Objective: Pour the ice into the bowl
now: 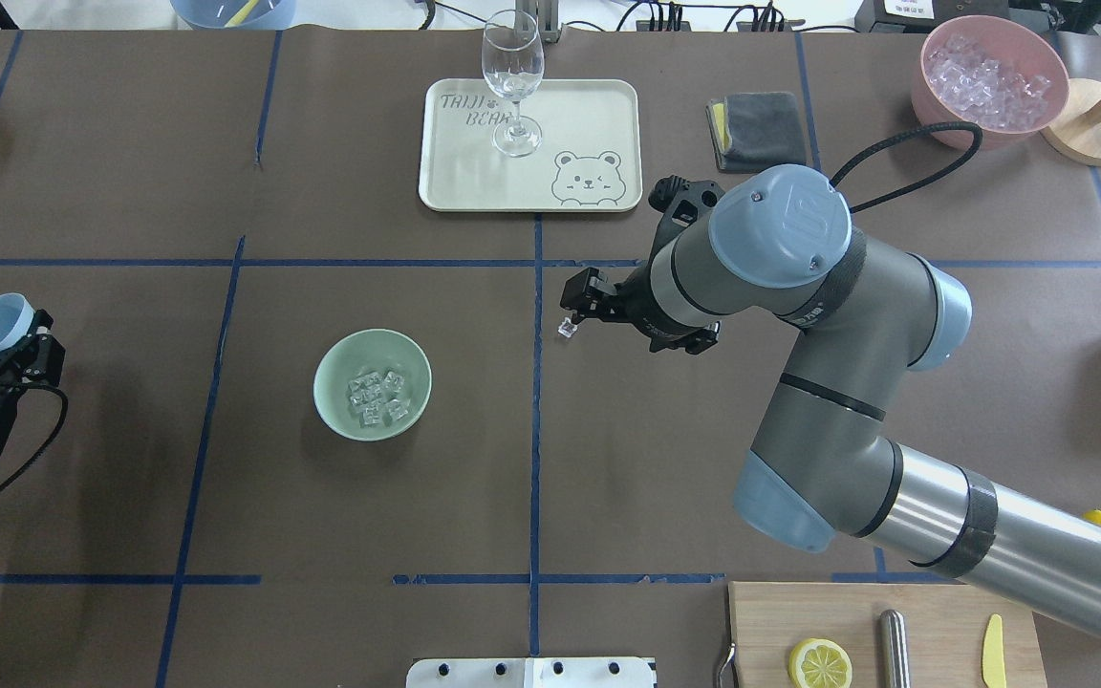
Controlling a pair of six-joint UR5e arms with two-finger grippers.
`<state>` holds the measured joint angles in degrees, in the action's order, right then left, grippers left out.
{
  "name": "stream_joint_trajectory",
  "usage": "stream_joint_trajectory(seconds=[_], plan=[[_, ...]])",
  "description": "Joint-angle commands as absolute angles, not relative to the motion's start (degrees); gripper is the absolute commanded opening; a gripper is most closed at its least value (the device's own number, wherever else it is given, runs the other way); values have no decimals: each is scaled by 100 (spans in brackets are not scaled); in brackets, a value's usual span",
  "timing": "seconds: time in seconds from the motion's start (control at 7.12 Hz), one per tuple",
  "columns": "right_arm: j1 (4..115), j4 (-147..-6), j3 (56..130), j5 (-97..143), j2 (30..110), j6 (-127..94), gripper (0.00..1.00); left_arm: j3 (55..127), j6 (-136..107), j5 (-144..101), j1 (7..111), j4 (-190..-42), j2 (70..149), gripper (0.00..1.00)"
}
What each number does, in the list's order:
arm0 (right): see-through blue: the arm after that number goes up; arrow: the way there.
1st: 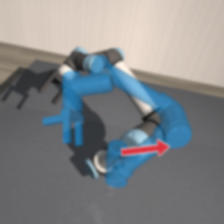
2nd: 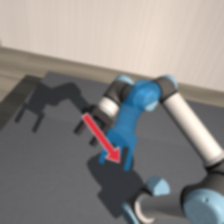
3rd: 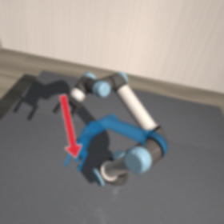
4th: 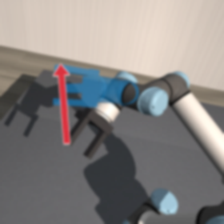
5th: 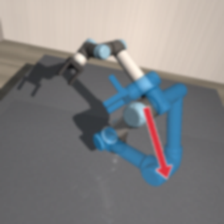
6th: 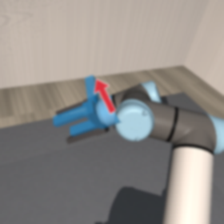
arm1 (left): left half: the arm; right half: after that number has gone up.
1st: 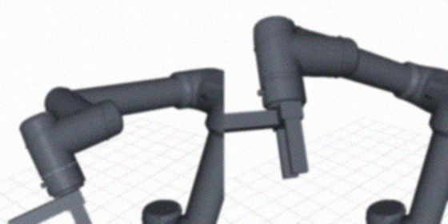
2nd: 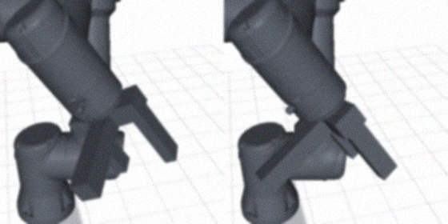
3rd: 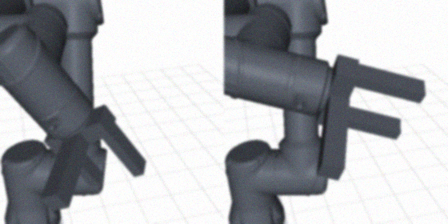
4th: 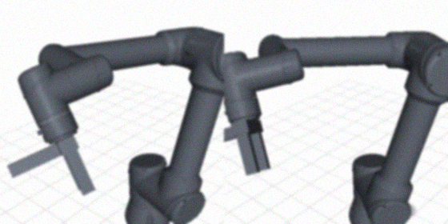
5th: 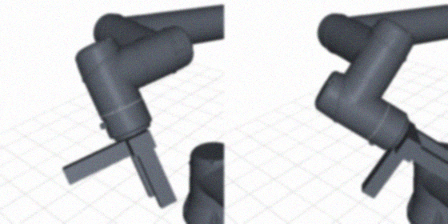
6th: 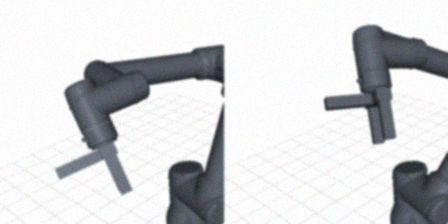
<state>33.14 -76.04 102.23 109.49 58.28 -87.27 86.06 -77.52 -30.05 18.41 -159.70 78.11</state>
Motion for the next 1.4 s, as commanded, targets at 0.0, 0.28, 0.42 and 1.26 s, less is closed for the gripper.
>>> stream_joint_trajectory(seconds=[0.0,0.28,0.42,1.26], plan=[[3313,-7611,10239,10942,5827,-8728,100,8543,-7840,-2900,1696,-15926,7822,0],[3313,-7603,10239,10942,5827,-8728,100,8508,-7840,-2900,1652,-15926,7848,74],[3313,-7603,10239,10951,5827,-8728,100,8403,-7849,-2700,1661,-15926,7849,100],[3296,-7603,10230,10942,5836,-8728,100,8472,-7559,-2689,1679,-15996,7779,100]])
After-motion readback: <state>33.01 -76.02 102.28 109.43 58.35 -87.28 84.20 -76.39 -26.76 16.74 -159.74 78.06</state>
